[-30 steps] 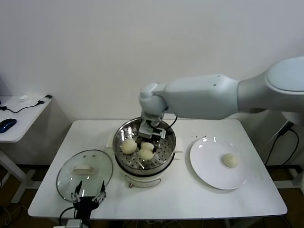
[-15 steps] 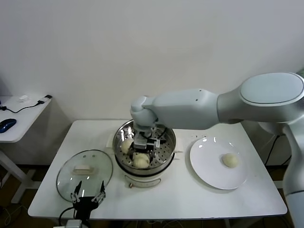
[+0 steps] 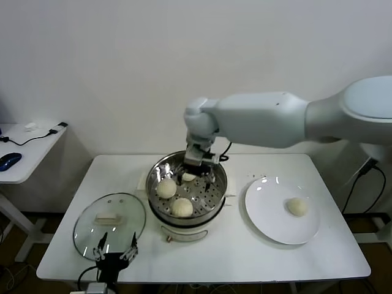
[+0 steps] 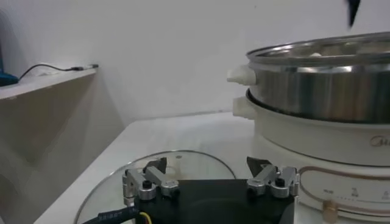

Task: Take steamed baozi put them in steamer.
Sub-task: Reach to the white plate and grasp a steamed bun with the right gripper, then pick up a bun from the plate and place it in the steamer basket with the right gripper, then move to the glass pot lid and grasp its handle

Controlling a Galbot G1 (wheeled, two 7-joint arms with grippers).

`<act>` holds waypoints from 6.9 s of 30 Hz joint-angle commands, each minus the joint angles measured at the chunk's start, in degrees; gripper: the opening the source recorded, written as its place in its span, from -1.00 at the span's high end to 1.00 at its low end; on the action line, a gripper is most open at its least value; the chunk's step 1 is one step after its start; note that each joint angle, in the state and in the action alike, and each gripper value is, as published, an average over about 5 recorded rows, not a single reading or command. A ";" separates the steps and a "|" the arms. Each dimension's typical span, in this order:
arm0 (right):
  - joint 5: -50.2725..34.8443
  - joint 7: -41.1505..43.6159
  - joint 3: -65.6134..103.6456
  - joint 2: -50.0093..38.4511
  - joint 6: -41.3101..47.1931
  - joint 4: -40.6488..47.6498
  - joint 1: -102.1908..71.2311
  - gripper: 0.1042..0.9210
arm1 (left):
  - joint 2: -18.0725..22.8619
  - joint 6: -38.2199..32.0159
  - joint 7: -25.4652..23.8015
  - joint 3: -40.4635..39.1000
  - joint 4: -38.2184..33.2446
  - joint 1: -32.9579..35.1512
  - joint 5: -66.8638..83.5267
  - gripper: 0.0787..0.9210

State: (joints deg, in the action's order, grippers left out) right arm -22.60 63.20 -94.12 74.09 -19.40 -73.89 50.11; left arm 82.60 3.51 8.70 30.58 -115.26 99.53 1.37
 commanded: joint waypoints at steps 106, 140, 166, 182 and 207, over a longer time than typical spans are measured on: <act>-33.62 -27.74 -7.91 -1.50 47.70 -3.33 -8.18 -0.36 | -0.13 -0.34 -0.17 -0.31 -1.53 0.81 -0.29 -0.77; -30.80 -61.31 45.84 -43.05 38.05 -13.66 -32.91 -0.76 | -0.88 -3.49 3.63 -0.14 -5.56 0.13 3.67 -0.77; -0.31 -56.19 134.16 -13.80 8.18 -18.81 -130.18 -0.76 | -6.89 -10.55 2.95 1.79 -1.49 -1.50 -3.81 -0.77; 4.14 -57.37 130.74 0.71 4.65 -21.67 -139.13 -0.76 | -7.62 -14.90 16.50 2.79 6.71 -1.96 -33.19 -0.77; 6.90 -59.74 129.75 2.52 9.25 -23.30 -138.46 -0.76 | -13.63 -1.33 20.54 2.64 29.01 -13.32 -72.01 -0.77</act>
State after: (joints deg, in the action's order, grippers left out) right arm -16.64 3.77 35.19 75.39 -10.52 -96.69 -87.44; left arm 69.92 -0.57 28.07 33.30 -92.04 90.52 -62.09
